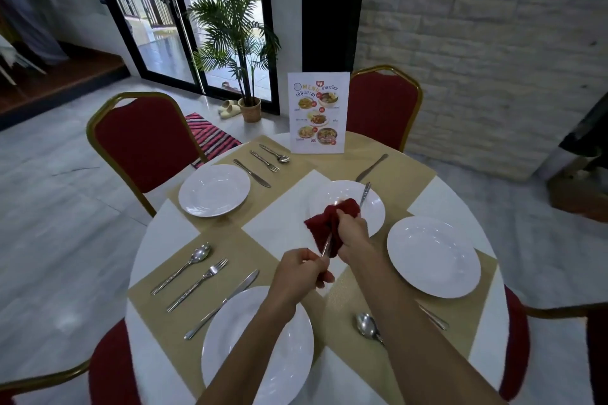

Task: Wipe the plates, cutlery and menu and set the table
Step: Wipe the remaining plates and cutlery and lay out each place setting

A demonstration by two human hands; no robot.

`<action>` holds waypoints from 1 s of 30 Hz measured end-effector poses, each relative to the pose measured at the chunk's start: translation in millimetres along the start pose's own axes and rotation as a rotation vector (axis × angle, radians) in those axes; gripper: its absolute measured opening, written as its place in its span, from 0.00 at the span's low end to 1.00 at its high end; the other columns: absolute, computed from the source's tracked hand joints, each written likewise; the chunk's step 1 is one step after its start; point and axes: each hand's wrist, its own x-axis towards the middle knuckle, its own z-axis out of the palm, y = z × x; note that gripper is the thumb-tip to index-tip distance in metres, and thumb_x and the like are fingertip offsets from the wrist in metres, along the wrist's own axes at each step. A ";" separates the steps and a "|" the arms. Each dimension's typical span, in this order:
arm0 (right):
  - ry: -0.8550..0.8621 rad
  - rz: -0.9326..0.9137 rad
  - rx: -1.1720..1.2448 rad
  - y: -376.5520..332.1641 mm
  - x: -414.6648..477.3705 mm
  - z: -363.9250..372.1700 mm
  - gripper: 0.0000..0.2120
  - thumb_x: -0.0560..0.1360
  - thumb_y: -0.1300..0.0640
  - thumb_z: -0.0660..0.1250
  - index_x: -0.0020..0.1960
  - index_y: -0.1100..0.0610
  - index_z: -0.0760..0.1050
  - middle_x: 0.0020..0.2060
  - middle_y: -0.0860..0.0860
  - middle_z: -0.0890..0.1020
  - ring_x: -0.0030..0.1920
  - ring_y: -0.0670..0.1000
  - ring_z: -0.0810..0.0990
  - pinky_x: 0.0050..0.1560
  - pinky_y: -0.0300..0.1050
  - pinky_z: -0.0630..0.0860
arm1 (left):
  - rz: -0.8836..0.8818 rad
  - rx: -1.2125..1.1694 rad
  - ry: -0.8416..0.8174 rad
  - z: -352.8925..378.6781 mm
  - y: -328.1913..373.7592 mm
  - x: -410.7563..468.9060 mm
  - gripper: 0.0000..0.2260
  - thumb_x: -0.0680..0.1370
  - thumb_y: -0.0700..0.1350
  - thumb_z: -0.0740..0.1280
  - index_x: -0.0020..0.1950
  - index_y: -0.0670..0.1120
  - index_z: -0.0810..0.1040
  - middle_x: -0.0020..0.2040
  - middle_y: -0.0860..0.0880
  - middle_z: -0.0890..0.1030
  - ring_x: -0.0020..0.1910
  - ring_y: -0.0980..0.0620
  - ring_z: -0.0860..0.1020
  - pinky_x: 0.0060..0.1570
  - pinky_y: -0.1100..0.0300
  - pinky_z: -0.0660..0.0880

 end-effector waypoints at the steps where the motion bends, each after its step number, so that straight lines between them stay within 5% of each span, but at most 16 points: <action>1: -0.021 -0.017 -0.080 9.2 -3.7 4.5 0.06 0.84 0.61 0.61 0.52 0.62 0.75 0.41 0.59 0.82 0.42 0.58 0.84 0.41 0.50 0.85 | 0.014 0.010 0.037 1.4 3.1 3.3 0.08 0.79 0.41 0.67 0.43 0.39 0.80 0.35 0.46 0.85 0.33 0.53 0.79 0.42 0.54 0.79; 5: -0.092 -0.048 -0.297 33.3 -10.6 10.5 0.06 0.82 0.60 0.64 0.52 0.60 0.78 0.46 0.58 0.84 0.44 0.54 0.82 0.42 0.47 0.80 | 0.029 0.069 0.116 -3.0 3.3 11.7 0.06 0.75 0.38 0.65 0.40 0.42 0.80 0.34 0.45 0.83 0.40 0.44 0.82 0.49 0.44 0.81; 11: 0.015 0.014 -0.042 3.9 1.3 2.5 0.10 0.79 0.68 0.62 0.59 0.68 0.73 0.34 0.64 0.84 0.32 0.61 0.85 0.37 0.57 0.84 | 0.074 0.149 -0.016 3.4 -8.5 -8.3 0.08 0.80 0.45 0.65 0.42 0.45 0.79 0.29 0.53 0.82 0.34 0.54 0.79 0.42 0.54 0.77; 15: 0.047 -0.046 -0.180 -0.2 15.9 -3.9 0.17 0.77 0.64 0.66 0.65 0.67 0.74 0.50 0.63 0.84 0.50 0.61 0.85 0.54 0.57 0.83 | 0.103 0.170 -0.028 -11.8 -1.3 -11.7 0.08 0.80 0.44 0.65 0.44 0.44 0.80 0.29 0.52 0.81 0.34 0.53 0.78 0.43 0.54 0.76; 17: 0.047 -0.137 -0.279 -4.2 19.2 -8.6 0.11 0.78 0.64 0.66 0.61 0.64 0.76 0.50 0.59 0.83 0.54 0.59 0.83 0.57 0.53 0.81 | 0.096 0.169 -0.050 -31.0 2.0 -10.4 0.08 0.80 0.43 0.65 0.42 0.43 0.80 0.30 0.51 0.81 0.34 0.52 0.77 0.43 0.54 0.75; 20: -0.078 -0.315 -0.515 -14.1 13.0 -21.1 0.08 0.79 0.67 0.64 0.48 0.55 0.77 0.43 0.51 0.82 0.49 0.54 0.81 0.53 0.46 0.76 | 0.093 0.185 -0.017 -63.0 5.5 -3.9 0.09 0.80 0.43 0.66 0.41 0.44 0.79 0.32 0.49 0.84 0.35 0.50 0.79 0.46 0.53 0.76; 22: -0.257 -0.358 -0.700 -18.0 9.1 -32.5 0.09 0.79 0.67 0.65 0.50 0.53 0.78 0.45 0.51 0.83 0.50 0.53 0.81 0.53 0.45 0.77 | 0.111 0.179 0.078 -81.1 9.3 3.8 0.09 0.81 0.43 0.65 0.42 0.43 0.77 0.35 0.48 0.86 0.36 0.50 0.80 0.46 0.54 0.77; 25: -0.567 -0.266 -0.967 -20.3 6.1 -48.8 0.10 0.79 0.66 0.67 0.58 0.59 0.81 0.51 0.57 0.86 0.52 0.58 0.85 0.60 0.52 0.80 | 0.184 0.220 0.187 -99.4 14.9 20.2 0.09 0.82 0.45 0.63 0.45 0.42 0.77 0.36 0.50 0.87 0.39 0.50 0.81 0.51 0.50 0.78; 30: -0.810 -0.086 -1.059 -24.8 -12.0 -54.8 0.14 0.77 0.60 0.70 0.63 0.59 0.80 0.57 0.62 0.85 0.57 0.64 0.85 0.61 0.61 0.80 | 0.201 0.243 0.096 -92.2 28.1 35.7 0.09 0.84 0.43 0.62 0.50 0.40 0.78 0.38 0.49 0.87 0.40 0.49 0.83 0.46 0.55 0.78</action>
